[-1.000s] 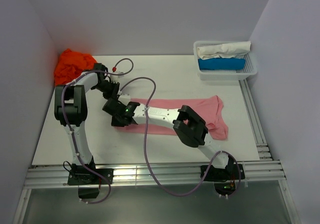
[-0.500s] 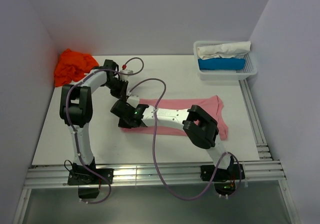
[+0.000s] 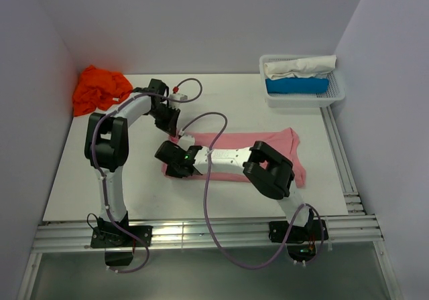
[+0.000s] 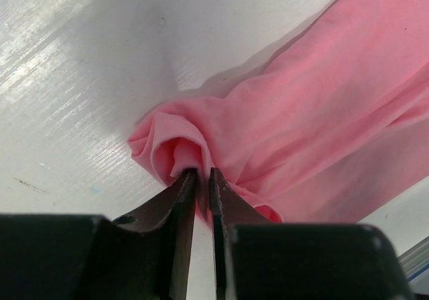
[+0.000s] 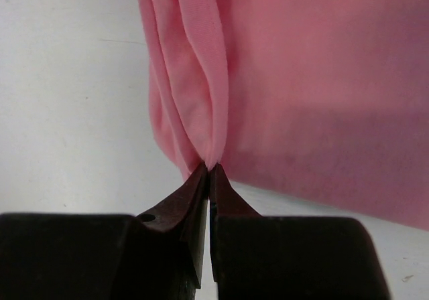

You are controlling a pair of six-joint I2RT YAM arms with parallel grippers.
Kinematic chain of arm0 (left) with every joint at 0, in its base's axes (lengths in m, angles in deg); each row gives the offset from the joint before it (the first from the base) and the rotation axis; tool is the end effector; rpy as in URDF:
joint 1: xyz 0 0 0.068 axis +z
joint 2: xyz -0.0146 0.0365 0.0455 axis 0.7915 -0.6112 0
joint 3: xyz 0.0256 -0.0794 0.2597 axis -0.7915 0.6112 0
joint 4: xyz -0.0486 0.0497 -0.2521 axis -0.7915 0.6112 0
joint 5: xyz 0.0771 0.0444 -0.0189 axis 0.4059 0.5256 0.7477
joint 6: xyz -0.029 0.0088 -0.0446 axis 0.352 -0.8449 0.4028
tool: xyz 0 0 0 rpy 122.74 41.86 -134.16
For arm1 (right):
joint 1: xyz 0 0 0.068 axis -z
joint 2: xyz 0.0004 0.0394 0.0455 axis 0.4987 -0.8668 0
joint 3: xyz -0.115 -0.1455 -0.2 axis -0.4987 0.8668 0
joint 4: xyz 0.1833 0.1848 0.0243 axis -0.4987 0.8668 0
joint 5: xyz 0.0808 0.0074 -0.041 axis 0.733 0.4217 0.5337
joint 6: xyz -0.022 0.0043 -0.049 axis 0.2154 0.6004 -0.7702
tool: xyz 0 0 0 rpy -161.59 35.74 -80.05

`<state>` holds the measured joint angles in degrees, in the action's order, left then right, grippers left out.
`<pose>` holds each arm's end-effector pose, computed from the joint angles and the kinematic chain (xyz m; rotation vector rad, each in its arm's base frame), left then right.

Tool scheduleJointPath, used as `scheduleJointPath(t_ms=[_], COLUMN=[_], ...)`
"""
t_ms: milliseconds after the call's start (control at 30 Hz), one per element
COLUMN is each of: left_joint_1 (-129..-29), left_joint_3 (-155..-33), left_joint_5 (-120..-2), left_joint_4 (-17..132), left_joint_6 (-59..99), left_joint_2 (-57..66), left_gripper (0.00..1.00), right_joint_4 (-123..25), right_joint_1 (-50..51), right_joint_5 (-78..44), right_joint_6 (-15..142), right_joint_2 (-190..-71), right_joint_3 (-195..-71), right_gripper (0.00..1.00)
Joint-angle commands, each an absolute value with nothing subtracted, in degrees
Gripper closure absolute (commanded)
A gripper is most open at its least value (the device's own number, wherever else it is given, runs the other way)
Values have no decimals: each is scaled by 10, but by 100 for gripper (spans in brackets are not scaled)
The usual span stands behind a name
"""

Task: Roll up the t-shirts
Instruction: Roll the tshirt

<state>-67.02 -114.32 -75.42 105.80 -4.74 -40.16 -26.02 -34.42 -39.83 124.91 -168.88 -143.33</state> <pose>0.4099 -0.1217 0.1805 0.7446 2.7036 -0.5714 0.2016 0.3979 0.1655 0.1879 2.6101 0.5593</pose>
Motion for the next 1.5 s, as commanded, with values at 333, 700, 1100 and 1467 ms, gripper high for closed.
scheduleJointPath(t_ms=[333, 700, 1100, 1467], left_joint_1=[-681, -681, -621, -580], left_joint_3=[-1182, -1265, -1250, -1121], left_joint_5=[-764, -792, -802, -821], left_joint_4=[1068, 1110, 1117, 1080], left_joint_6=[-53, -58, -88, -124], left_joint_2=[-403, -412, -386, -362], left_gripper=[51, 41, 52, 67], right_joint_4=[-279, -290, -320, -318], right_joint_1=[-337, -336, -328, -325], right_joint_5=[-430, -421, -418, -448], right_joint_6=[1290, 1305, 1327, 1332], right_joint_2=[-1622, -1624, -1603, -1547], right_joint_3=[-1383, -1364, -1321, -1290], right_gripper=[84, 90, 84, 59])
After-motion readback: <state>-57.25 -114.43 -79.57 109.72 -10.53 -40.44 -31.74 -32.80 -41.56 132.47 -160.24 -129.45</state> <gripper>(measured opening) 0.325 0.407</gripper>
